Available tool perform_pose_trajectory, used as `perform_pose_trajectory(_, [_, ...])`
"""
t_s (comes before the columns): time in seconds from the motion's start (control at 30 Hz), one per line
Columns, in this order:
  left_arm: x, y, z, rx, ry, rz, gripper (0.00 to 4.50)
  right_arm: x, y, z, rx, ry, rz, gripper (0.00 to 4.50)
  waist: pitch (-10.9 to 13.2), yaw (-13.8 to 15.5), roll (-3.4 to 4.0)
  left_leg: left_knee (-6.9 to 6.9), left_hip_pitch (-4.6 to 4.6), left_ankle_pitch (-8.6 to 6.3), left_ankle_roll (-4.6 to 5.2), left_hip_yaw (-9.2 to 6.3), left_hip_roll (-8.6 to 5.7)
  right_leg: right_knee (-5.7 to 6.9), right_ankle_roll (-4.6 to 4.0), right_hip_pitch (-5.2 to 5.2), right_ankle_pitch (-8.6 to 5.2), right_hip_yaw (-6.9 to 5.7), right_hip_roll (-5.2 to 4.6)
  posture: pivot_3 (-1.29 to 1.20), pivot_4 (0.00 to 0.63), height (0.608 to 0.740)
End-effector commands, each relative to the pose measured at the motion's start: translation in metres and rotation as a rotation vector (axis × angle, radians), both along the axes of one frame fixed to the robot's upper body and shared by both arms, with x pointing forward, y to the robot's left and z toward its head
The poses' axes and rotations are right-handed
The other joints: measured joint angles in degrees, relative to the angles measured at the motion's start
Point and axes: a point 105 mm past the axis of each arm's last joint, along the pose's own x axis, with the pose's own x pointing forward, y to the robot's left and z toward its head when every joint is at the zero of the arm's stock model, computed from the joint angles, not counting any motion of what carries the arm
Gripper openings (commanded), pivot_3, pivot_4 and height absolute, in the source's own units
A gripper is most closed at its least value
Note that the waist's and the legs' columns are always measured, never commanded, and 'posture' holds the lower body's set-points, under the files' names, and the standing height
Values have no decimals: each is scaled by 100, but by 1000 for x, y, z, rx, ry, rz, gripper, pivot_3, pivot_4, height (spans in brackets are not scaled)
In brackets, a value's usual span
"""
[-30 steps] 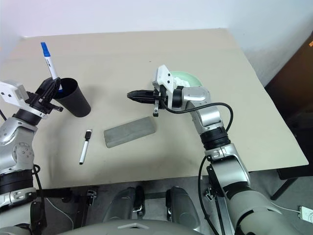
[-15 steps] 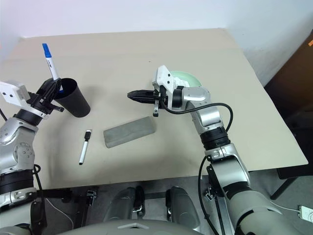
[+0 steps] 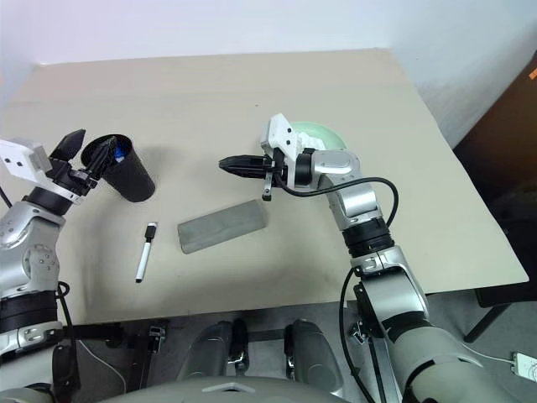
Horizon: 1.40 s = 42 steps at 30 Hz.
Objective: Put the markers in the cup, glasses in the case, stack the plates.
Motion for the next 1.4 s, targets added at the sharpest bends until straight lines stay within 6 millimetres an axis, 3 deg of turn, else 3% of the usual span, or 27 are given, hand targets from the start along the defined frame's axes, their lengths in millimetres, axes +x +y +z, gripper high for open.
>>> perform_pose_trajectory(0.03, [-4,3,16,16,-53,9,3627,-3,2,9,20,-39,15,0,0,0,0,0,0,0,0,0,0,0,0,0,0,0,0,0,150,715])
perform_pose_trajectory(0.27, [-10,2,28,32,-85,9,3627,-4,2,11,36,-33,20,0,0,0,0,0,0,0,0,0,0,0,0,0,0,0,0,0,150,715])
perform_pose_trajectory(0.47, [-28,4,50,60,-120,21,3627,0,-1,14,43,-27,9,0,0,-11,0,-2,0,0,0,0,1,0,0,0,0,0,0,0,150,715])
perform_pose_trajectory(0.63, [-45,3,57,94,-54,40,3627,3,-5,17,49,-24,3,0,1,-10,1,-1,1,0,0,0,1,0,0,0,0,0,-1,0,150,715])
perform_pose_trajectory(0.83, [-78,-15,53,82,93,-20,3627,11,-16,25,51,-21,-6,0,1,-14,1,-4,0,-1,-1,-3,1,-2,0,-1,0,1,-2,0,150,715])
perform_pose_trajectory(0.97, [-104,-15,32,42,262,-29,3627,12,-21,30,78,-6,10,0,3,-17,4,-4,1,-1,-1,-3,1,-4,-1,0,-1,2,-3,0,150,715])
perform_pose_trajectory(1.07, [-112,-12,23,9,348,-8,3654,8,-20,31,88,19,48,578,4,-13,5,-5,2,-1,-2,-6,2,-4,-3,-1,-2,1,-1,0,150,715])
perform_pose_trajectory(1.2, [-119,-20,4,-5,461,-44,3654,4,-19,31,75,23,74,1918,4,-3,5,-3,2,-8,-14,-6,1,-5,-3,1,-2,1,-5,0,150,715])
perform_pose_trajectory(1.37, [-111,-20,-12,-13,507,-5,3654,4,-19,29,67,4,61,3650,5,-6,6,-7,1,-11,-18,-6,1,-10,-6,-2,-3,2,-6,0,150,715])
perform_pose_trajectory(1.4, [-109,-21,-17,-8,529,-2,3654,4,-20,30,66,-3,54,3827,5,-8,7,-8,1,-11,-18,-7,1,-10,-6,-3,-3,2,-5,0,150,715])
